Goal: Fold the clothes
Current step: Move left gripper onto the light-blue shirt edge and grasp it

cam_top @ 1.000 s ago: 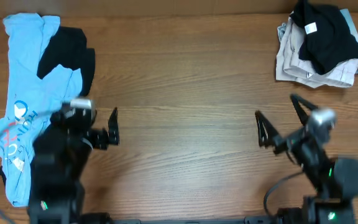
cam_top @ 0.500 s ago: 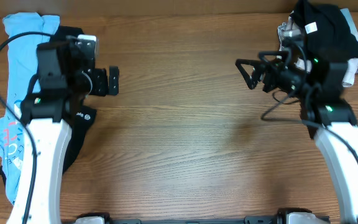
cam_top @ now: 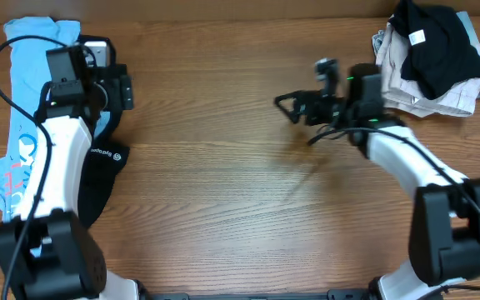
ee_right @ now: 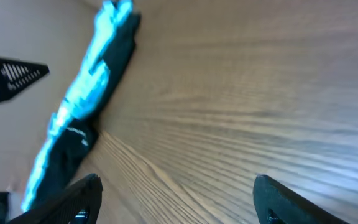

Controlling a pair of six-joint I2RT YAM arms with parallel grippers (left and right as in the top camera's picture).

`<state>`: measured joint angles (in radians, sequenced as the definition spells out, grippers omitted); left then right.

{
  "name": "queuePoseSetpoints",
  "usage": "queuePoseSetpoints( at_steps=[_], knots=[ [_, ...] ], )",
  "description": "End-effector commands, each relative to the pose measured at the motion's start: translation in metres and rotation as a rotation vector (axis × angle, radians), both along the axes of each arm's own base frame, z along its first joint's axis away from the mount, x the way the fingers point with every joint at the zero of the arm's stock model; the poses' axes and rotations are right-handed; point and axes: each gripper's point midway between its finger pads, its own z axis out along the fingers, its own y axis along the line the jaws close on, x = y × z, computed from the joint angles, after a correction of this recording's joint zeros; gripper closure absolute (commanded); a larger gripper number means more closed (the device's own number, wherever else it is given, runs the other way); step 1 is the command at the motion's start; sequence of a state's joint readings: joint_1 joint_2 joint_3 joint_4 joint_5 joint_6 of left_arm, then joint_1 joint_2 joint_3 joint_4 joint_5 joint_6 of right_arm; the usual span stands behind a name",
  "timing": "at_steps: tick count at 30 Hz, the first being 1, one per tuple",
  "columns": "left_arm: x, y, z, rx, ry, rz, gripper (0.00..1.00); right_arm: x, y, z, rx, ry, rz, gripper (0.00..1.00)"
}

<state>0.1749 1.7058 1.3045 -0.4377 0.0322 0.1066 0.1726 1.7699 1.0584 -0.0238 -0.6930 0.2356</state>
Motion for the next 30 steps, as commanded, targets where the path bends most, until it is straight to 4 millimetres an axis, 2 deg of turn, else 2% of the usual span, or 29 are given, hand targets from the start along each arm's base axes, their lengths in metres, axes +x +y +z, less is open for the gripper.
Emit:
queuePoseSetpoints(
  at_steps=[1, 7, 12, 16, 20, 26, 30],
  knots=[
    [0.009, 0.019, -0.020, 0.005, 0.027, 0.050, 0.15, 0.012, 0.012, -0.009, -0.122, -0.038, -0.083, 0.20],
    [0.022, 0.036, -0.063, 0.038, 0.065, 0.101, 0.16, 0.005, 0.030, -0.024, -0.271, -0.056, -0.146, 0.24],
    [0.032, 0.041, -0.091, 0.041, 0.073, 0.126, 0.16, 0.003, 0.032, -0.029, -0.332, -0.066, -0.178, 0.29],
    [0.037, 0.055, -0.107, 0.040, 0.062, 0.220, 0.16, 0.001, 0.031, -0.032, -0.341, -0.053, -0.177, 0.34],
    [0.042, 0.063, -0.114, -0.028, 0.025, 0.300, 0.16, 0.000, 0.031, -0.034, -0.345, -0.046, -0.175, 0.35],
    [0.054, 0.064, -0.108, -0.074, -0.041, 0.322, 0.17, 0.002, 0.029, -0.037, -0.357, -0.044, -0.186, 0.37],
    [0.054, 0.064, -0.110, -0.078, -0.042, 0.330, 0.22, 0.003, 0.027, -0.038, -0.364, -0.044, -0.194, 0.37]
  ],
)
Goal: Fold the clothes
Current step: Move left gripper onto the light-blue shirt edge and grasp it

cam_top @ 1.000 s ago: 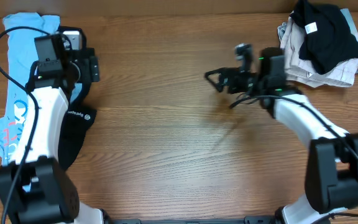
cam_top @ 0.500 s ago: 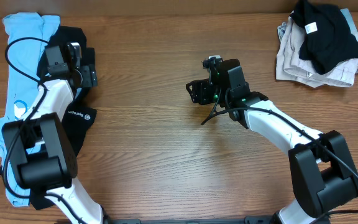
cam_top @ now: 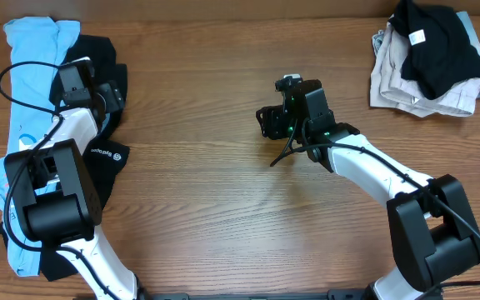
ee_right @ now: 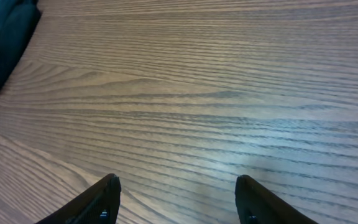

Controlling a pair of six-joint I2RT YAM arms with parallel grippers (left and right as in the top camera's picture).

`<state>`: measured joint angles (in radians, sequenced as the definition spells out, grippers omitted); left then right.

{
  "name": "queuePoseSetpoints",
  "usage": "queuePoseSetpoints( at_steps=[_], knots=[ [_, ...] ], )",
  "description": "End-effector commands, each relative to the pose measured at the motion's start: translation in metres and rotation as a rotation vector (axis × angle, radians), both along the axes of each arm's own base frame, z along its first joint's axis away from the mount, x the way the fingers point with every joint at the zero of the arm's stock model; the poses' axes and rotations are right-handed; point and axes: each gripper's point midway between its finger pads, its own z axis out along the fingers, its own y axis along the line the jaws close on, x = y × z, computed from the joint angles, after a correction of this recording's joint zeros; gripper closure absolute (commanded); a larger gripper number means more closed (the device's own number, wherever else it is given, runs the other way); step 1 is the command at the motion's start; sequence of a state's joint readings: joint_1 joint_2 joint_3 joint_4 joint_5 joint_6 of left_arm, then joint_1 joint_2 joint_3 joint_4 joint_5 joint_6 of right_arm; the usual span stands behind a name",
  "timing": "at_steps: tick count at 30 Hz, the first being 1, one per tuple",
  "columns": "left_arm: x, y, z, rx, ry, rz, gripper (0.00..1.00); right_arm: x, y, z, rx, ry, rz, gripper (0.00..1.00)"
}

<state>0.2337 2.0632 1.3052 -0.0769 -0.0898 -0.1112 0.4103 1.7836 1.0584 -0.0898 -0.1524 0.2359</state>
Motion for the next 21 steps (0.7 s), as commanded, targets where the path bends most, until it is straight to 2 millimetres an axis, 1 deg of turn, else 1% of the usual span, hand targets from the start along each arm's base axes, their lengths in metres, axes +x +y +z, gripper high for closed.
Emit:
queuePoseSetpoints(
  at_steps=[1, 3, 4, 7, 10, 13, 21],
  knots=[
    [0.006, 0.003, 0.001, -0.023, -0.022, 0.028, 0.23, 0.008, 0.000, 0.005, -0.004, -0.020, -0.018, 0.37],
    [0.008, 0.003, -0.002, -0.028, -0.025, 0.033, 0.23, 0.008, -0.001, 0.005, -0.004, -0.020, -0.018, 0.37],
    [0.007, 0.003, -0.006, -0.028, -0.017, 0.033, 0.27, 0.008, -0.001, 0.005, -0.004, -0.020, -0.018, 0.38],
    [0.005, 0.003, -0.017, -0.035, 0.000, 0.041, 0.34, 0.008, -0.001, 0.005, -0.004, -0.020, -0.018, 0.38],
    [0.004, 0.003, -0.024, -0.038, 0.012, 0.041, 0.38, 0.008, -0.001, 0.005, -0.004, -0.020, -0.018, 0.38],
    [0.004, 0.003, -0.025, -0.038, 0.015, 0.041, 0.39, 0.008, -0.001, 0.005, -0.004, -0.020, -0.018, 0.39],
    [0.007, 0.004, -0.023, -0.035, 0.000, 0.041, 0.40, 0.008, -0.001, 0.005, -0.004, -0.020, -0.019, 0.38]
  ],
)
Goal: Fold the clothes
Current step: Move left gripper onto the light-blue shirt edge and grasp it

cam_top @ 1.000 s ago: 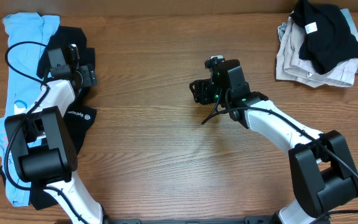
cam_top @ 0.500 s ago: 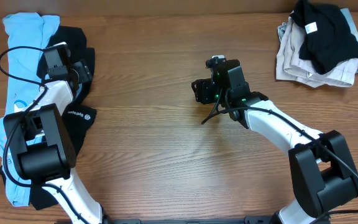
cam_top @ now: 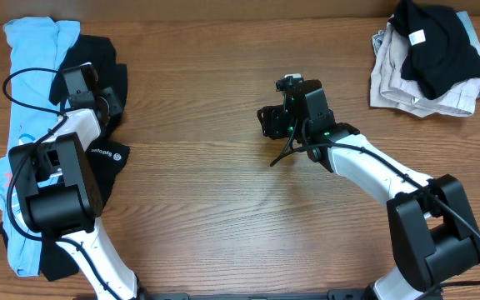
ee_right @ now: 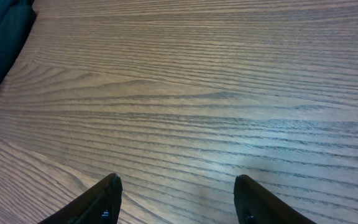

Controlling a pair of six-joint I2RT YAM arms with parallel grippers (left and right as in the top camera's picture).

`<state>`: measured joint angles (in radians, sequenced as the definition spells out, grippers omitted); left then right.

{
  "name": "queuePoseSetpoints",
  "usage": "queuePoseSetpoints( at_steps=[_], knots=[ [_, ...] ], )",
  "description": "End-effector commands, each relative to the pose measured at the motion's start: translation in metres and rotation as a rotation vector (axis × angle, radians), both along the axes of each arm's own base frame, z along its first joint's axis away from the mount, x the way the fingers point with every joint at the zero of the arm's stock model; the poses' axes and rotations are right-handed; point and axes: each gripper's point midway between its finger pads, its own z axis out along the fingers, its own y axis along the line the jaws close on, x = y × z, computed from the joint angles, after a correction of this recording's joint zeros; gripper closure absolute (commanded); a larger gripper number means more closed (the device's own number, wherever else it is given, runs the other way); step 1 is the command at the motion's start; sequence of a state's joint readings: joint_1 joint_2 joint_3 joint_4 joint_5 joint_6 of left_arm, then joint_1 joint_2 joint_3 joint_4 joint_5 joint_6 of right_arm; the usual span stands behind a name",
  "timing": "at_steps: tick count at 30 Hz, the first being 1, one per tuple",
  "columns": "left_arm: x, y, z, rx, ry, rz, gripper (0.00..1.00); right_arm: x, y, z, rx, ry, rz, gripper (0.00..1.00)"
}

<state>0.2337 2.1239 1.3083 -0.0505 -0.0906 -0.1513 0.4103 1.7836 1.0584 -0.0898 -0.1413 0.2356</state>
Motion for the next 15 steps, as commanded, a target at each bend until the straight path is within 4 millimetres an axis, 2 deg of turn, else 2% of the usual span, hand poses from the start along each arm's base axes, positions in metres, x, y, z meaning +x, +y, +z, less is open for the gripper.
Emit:
queuePoseSetpoints(
  at_steps=[1, 7, 12, 15],
  knots=[
    [0.0067, 0.0034, 0.0036, -0.003, -0.022, 0.011, 0.42, 0.0071, 0.0011, 0.0049, 0.003, -0.017, -0.011, 0.39],
    [0.0092, 0.0040, 0.0083, -0.001, -0.030, 0.011, 0.61, 0.0072, 0.0011, 0.0050, 0.003, -0.017, -0.011, 0.39],
    [0.0113, 0.0045, 0.0111, 0.001, -0.035, 0.010, 0.65, 0.0072, 0.0011, 0.0050, 0.003, -0.017, -0.011, 0.39],
    [0.0120, 0.0047, 0.0124, 0.001, -0.035, 0.010, 0.72, 0.0076, 0.0003, 0.0049, 0.000, -0.019, -0.015, 0.39]
  ],
)
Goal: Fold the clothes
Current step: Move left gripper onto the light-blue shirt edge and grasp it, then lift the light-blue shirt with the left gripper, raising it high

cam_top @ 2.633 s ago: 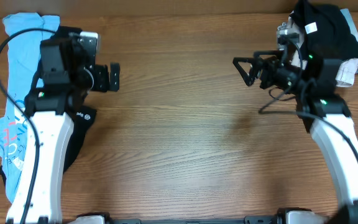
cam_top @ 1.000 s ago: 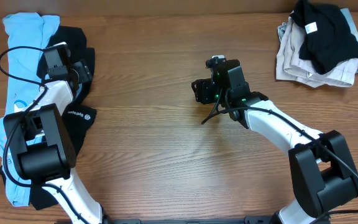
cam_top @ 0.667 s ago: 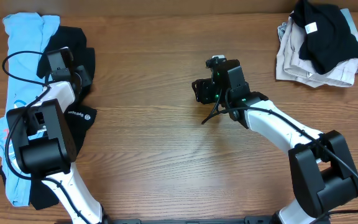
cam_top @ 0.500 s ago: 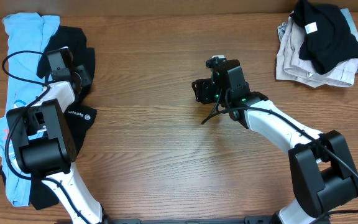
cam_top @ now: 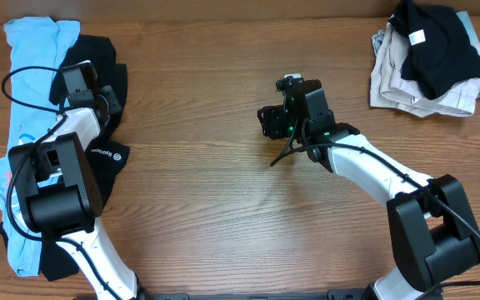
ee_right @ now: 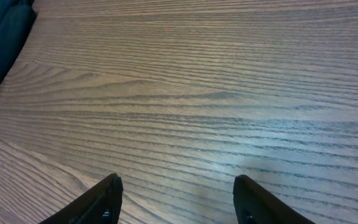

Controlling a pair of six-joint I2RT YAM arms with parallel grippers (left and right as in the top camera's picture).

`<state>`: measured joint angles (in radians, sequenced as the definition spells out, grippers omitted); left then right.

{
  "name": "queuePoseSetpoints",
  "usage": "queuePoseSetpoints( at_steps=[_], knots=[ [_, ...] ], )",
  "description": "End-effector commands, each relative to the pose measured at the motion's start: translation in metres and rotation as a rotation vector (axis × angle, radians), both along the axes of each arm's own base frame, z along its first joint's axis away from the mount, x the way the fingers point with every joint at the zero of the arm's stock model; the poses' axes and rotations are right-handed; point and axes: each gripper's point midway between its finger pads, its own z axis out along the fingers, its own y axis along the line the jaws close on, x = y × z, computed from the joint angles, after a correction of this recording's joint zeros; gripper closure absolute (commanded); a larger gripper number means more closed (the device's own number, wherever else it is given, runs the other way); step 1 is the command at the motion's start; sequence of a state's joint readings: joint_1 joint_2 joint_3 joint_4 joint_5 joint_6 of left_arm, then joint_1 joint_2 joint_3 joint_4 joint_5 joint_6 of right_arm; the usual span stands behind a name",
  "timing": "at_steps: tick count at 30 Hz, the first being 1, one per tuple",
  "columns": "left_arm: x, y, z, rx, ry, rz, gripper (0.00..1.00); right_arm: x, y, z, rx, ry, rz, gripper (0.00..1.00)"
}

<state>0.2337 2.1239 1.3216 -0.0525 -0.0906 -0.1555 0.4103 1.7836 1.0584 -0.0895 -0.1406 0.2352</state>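
Observation:
A black garment [cam_top: 100, 157] lies at the far left, partly over a light blue shirt [cam_top: 25, 100]. My left gripper [cam_top: 98, 98] rests low on the black garment's upper part; its jaws are too small and dark to read. My right gripper [cam_top: 265, 122] hangs over bare wood near the table's middle. In the right wrist view it [ee_right: 176, 190] is open, with nothing between its black fingertips [ee_right: 107, 198]. The dark cloth edge shows at that view's upper left.
A heap of clothes sits at the back right: a black garment [cam_top: 436, 46] on top of beige pieces [cam_top: 390, 79]. The wooden table [cam_top: 223, 217] stretches between the two piles. A cable [cam_top: 11, 79] loops from the left arm.
At first the left arm stood raised above the black garment, and the open right gripper was tilted sideways right of centre. A second later the left gripper was down on the garment's upper part and the right gripper faced the bare table. Both have stayed there.

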Motion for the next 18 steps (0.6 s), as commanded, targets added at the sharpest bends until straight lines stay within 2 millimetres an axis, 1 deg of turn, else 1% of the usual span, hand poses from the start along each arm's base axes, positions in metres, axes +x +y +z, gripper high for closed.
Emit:
queuePoseSetpoints(
  at_steps=[1, 9, 12, 16, 18],
  knots=[
    [0.0089, 0.0040, 0.0086, 0.001, -0.024, 0.007, 0.73, 0.0076, 0.0001, 0.0048, -0.001, -0.019, -0.016, 0.39],
    [0.0098, 0.0044, 0.0105, 0.004, -0.022, 0.005, 0.84, 0.0076, 0.0001, 0.0048, -0.001, -0.019, -0.016, 0.39],
    [0.0089, 0.0075, 0.0108, 0.018, -0.019, 0.018, 0.95, 0.0076, 0.0001, 0.0048, -0.001, -0.019, -0.016, 0.40],
    [0.0077, 0.0107, 0.0118, 0.037, -0.013, 0.024, 0.96, 0.0080, 0.0002, 0.0052, 0.000, -0.021, -0.016, 0.40],
    [0.0081, 0.0109, 0.0164, 0.043, -0.009, 0.019, 0.96, 0.0083, 0.0004, 0.0056, 0.001, -0.023, -0.016, 0.40]
  ],
)
